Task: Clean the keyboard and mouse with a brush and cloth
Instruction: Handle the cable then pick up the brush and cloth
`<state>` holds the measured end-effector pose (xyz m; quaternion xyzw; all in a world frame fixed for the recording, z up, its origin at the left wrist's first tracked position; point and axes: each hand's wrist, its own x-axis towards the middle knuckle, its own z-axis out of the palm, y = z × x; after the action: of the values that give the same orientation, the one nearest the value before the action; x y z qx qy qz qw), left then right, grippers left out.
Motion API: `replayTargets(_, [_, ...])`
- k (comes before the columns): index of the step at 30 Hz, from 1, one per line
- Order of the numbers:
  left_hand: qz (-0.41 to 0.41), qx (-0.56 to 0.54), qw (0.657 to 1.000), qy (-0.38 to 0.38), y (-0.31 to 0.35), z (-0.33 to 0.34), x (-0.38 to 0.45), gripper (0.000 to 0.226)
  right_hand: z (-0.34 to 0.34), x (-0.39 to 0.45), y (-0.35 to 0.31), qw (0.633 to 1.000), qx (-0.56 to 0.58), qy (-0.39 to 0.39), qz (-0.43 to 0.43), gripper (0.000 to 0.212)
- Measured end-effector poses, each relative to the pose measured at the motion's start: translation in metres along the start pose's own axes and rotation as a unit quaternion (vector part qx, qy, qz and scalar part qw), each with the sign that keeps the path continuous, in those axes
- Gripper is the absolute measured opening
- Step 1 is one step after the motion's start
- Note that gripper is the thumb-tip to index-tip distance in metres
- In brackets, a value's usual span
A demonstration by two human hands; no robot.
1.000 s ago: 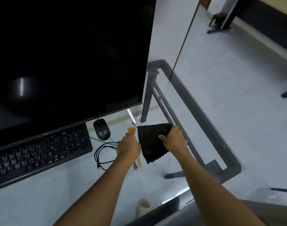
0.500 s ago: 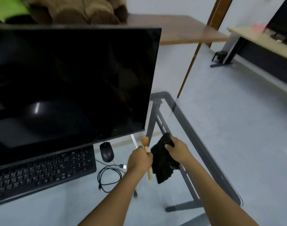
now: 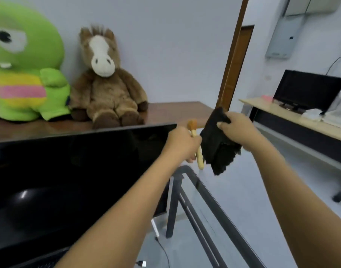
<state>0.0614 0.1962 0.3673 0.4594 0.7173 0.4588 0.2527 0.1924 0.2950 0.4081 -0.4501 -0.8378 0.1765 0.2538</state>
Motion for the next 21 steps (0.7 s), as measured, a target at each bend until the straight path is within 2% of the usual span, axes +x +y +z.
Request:
replayTargets(5, [-0.014, 0.035, 0.997, 0.07, 0.039, -0.047, 0.043, 0.026, -0.038, 0.053, -0.045, 0.996, 0.064, 0.013, -0.053, 0.02])
replayTargets(13, [-0.088, 0.11, 0.98, 0.14, 0.034, -0.064, 0.123, 0.033, -0.014, 0.143, -0.054, 0.983, 0.136, -0.044, -0.115, 0.026])
replayTargets(18, [-0.195, 0.177, 0.961, 0.087, 0.025, -0.045, 0.171, 0.029, 0.024, 0.192, -0.009, 0.964, 0.232, -0.111, -0.065, 0.023])
replayTargets(21, [-0.267, 0.186, 0.945, 0.026, 0.021, -0.036, 0.189, 0.029, 0.044, 0.212, 0.024, 0.982, 0.133, -0.123, -0.057, 0.021])
